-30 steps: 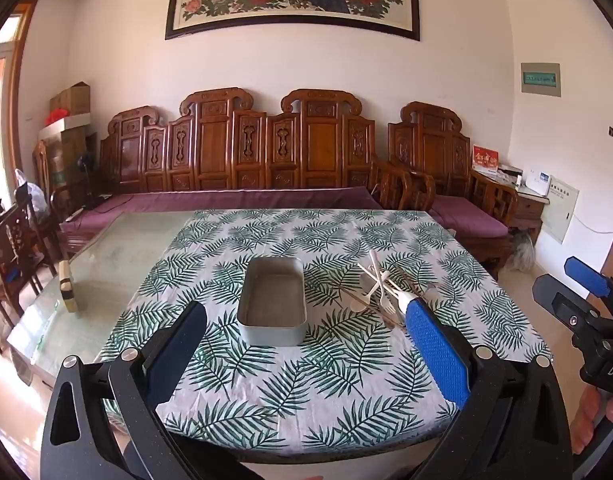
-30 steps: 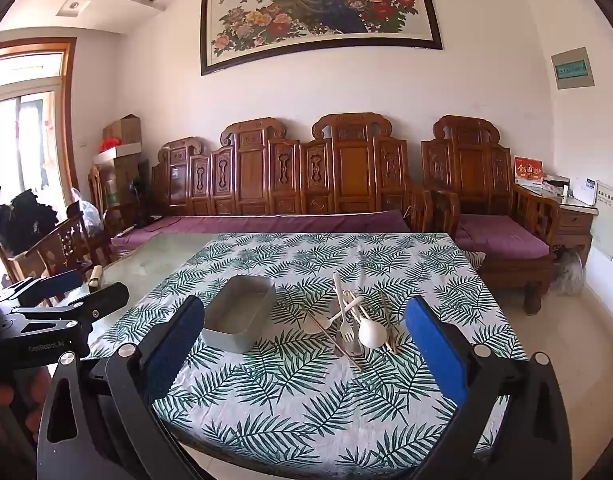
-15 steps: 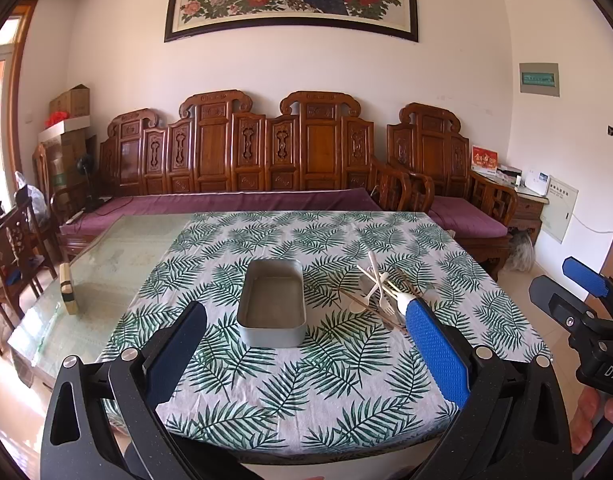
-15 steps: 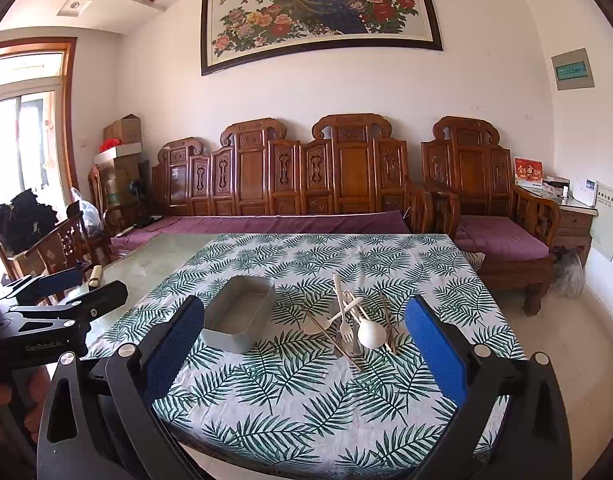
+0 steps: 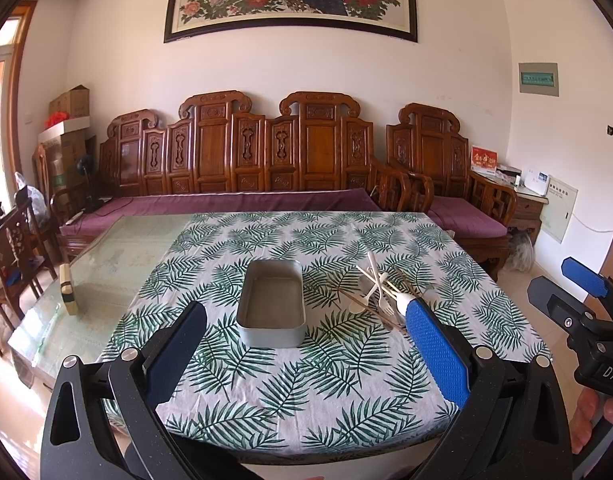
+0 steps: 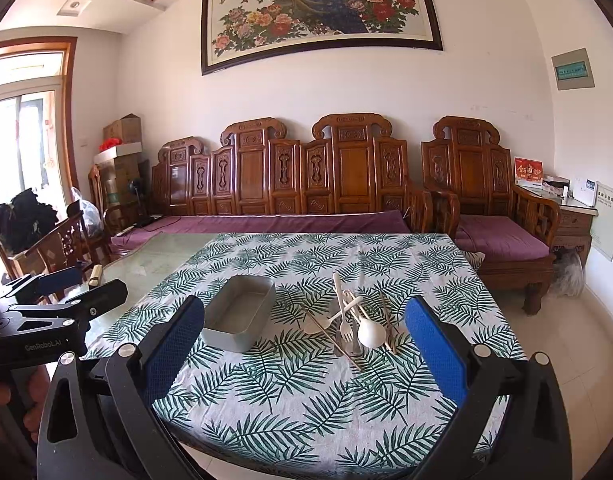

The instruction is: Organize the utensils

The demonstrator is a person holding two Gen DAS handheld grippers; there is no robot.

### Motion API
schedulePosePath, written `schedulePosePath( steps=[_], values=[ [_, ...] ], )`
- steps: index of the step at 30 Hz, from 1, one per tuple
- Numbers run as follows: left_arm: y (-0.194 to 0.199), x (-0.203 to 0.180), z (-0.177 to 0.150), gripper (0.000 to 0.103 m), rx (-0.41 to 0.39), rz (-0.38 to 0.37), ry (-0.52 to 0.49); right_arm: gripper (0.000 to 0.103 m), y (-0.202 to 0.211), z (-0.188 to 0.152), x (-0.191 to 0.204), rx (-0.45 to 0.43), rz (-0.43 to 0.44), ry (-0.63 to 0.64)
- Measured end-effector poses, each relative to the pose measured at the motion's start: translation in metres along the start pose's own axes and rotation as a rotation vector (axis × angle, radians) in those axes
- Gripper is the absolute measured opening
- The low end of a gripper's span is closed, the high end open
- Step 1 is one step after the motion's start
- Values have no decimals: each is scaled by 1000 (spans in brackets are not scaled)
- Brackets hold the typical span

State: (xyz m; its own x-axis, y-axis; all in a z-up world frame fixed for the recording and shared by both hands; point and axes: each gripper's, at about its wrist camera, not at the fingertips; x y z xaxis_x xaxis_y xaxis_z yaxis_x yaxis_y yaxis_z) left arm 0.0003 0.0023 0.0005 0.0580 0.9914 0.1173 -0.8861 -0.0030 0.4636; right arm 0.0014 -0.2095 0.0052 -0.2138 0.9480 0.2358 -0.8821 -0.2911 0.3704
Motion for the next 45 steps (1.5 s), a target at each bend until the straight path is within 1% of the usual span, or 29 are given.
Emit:
schedulePosePath(
  steps=[34,45],
  values=[
    [0,-2,3,97,-5,2,-2,101,1,0,1,-2,1,0],
    [5,-5,9,97,-7,1,-2,101,2,0,1,-2,1,0]
  ],
)
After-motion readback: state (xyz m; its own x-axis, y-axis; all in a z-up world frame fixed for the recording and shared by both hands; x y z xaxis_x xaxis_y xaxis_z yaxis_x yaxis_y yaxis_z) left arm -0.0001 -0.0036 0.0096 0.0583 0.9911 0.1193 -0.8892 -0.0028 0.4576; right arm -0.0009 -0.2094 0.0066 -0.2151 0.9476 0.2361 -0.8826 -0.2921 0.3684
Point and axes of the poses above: each gripper's, at about its wrist camera, not at the fingertips, and y roughly against the way its jaws point, x to its left, z to its top, and after that the axes turned 9 degrees about -y, right-handed
